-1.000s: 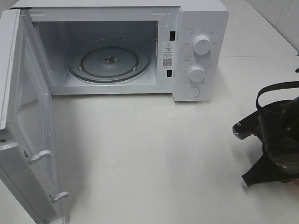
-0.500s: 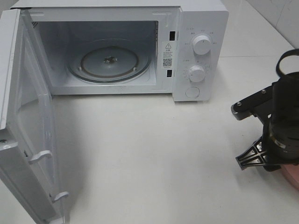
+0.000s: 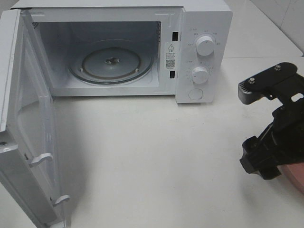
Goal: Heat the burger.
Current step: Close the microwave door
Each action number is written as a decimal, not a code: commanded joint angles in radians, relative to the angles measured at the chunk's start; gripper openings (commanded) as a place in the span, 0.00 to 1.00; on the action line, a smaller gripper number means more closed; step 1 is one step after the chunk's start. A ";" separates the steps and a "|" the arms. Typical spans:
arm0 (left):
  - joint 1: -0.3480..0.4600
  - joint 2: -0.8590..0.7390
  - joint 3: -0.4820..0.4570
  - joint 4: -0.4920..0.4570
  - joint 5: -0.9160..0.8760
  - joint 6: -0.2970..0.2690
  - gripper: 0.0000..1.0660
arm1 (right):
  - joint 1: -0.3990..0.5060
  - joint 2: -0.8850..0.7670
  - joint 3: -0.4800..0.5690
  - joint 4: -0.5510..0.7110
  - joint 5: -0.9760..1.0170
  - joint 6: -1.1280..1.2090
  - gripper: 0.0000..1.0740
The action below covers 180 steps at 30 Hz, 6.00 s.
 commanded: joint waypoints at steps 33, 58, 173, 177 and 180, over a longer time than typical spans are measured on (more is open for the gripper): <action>-0.001 -0.018 0.004 -0.002 -0.001 0.002 0.92 | -0.090 -0.972 0.061 0.155 0.442 -0.145 0.71; -0.001 -0.018 0.004 0.000 -0.001 0.002 0.92 | -0.449 -1.264 0.099 0.170 0.374 -0.191 0.71; -0.001 0.838 0.405 0.523 -1.663 -0.345 0.00 | -0.449 -1.263 0.099 0.170 0.374 -0.191 0.71; -0.001 0.954 0.393 0.705 -1.778 -0.494 0.00 | -0.449 -1.263 0.099 0.170 0.374 -0.191 0.71; -0.001 1.018 0.366 0.788 -1.820 -0.501 0.00 | -0.449 -1.263 0.099 0.170 0.374 -0.191 0.71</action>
